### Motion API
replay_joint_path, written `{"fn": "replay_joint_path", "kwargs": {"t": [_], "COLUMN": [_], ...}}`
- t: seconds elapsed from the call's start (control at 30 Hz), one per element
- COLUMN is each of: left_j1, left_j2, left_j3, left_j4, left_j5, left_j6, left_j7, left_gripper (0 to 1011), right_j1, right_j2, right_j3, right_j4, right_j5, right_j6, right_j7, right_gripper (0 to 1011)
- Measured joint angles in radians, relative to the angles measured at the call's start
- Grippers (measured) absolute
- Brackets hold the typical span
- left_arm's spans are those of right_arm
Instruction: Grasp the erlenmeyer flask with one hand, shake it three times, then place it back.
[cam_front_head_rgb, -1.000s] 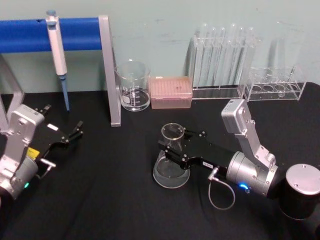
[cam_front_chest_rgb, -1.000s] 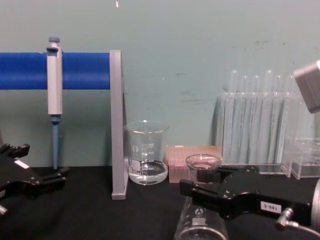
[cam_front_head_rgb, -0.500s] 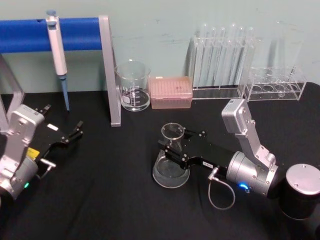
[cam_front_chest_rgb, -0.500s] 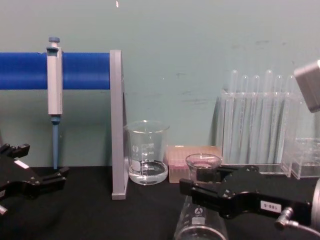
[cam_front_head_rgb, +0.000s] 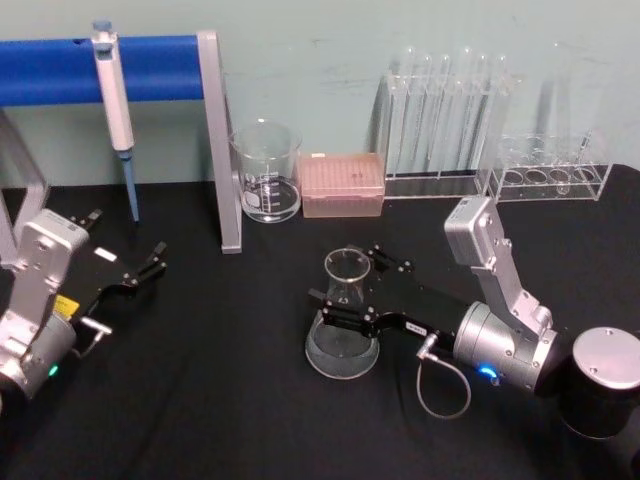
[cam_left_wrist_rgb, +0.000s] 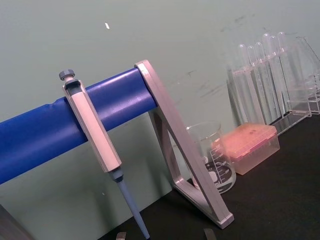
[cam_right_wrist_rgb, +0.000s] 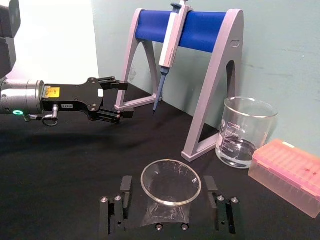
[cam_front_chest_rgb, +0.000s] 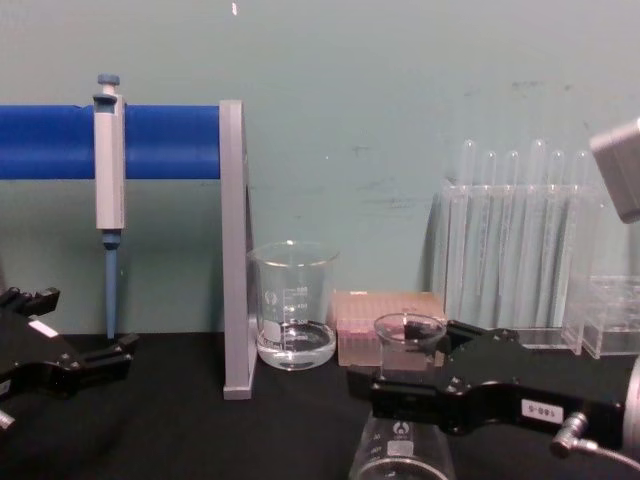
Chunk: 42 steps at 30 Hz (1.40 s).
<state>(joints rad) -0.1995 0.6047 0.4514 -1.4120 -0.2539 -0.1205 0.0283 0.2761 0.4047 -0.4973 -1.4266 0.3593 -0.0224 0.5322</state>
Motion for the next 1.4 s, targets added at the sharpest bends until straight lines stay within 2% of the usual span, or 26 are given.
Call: {"fn": "replay_joint_path", "kwargs": {"t": [0.17, 0.53, 0.67, 0.93, 1.07, 1.1, 1.4], "left_j1": [0.000, 0.000, 0.000, 0.000, 0.000, 0.000, 0.000], "left_j2": [0.000, 0.000, 0.000, 0.000, 0.000, 0.000, 0.000], "left_j3": [0.000, 0.000, 0.000, 0.000, 0.000, 0.000, 0.000], "left_j4": [0.000, 0.000, 0.000, 0.000, 0.000, 0.000, 0.000], "left_j5": [0.000, 0.000, 0.000, 0.000, 0.000, 0.000, 0.000], "left_j6": [0.000, 0.000, 0.000, 0.000, 0.000, 0.000, 0.000], "left_j7": [0.000, 0.000, 0.000, 0.000, 0.000, 0.000, 0.000], "left_gripper": [1001, 1001, 1001, 1001, 1001, 1001, 1001], "right_j1": [0.000, 0.000, -0.009, -0.044, -0.072, -0.088, -0.136], "right_j2": [0.000, 0.004, 0.025, 0.068, 0.095, 0.113, 0.181], "right_j3": [0.000, 0.000, 0.003, 0.023, 0.043, 0.055, 0.102], "right_j4": [0.000, 0.000, -0.018, -0.076, -0.114, -0.136, -0.199], "right_j5": [0.000, 0.005, 0.023, 0.043, 0.052, 0.060, 0.093], "right_j6": [0.000, 0.000, 0.007, 0.020, 0.027, 0.033, 0.038], "right_j7": [0.000, 0.010, 0.034, 0.031, 0.015, 0.011, 0.017], "right_gripper": [1002, 1000, 1000, 1000, 1000, 1000, 1000]}}
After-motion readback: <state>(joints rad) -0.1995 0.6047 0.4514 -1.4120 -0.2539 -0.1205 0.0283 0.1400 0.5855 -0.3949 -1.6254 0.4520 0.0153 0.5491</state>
